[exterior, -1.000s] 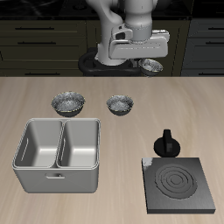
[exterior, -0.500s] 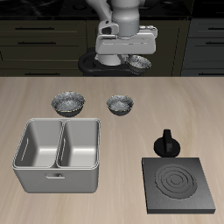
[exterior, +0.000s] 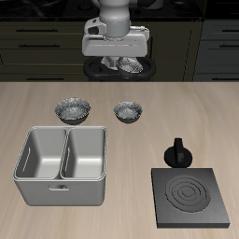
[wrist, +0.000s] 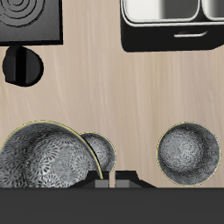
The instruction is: Place the smallest bowl in the left side of the drainer and the medium bowl in the right side
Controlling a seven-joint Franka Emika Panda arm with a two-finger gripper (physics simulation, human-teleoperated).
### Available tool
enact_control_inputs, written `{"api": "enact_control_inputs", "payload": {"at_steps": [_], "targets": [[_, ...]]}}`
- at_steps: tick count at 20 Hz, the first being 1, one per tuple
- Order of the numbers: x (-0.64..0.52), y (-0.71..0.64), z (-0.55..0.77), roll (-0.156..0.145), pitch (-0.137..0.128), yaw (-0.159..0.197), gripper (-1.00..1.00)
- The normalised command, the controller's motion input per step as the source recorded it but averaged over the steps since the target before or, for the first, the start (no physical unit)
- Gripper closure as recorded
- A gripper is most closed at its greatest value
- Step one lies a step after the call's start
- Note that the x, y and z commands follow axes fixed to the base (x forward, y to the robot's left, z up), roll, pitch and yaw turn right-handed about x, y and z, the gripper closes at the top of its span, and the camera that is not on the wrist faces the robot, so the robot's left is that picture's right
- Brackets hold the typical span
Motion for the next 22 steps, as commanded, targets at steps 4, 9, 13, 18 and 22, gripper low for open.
{"api": "enact_control_inputs", "payload": {"at_steps": [4, 9, 13, 18, 22], "targets": [[0.22, -0.44, 0.22, -0.036, -0.026, 0.026, 1.00], [0.09, -0.33, 0.16, -0.038, -0.004, -0.019, 1.00], [0.13, -0.11, 0.14, -0.002, -0.003, -0.010, 1.00], [0.29, -0.07, 0.29, 0.044, 0.002, -0.008, 1.00], [0.34, -0.17, 0.28, 0.011, -0.010, 0.003, 1.00]]}}
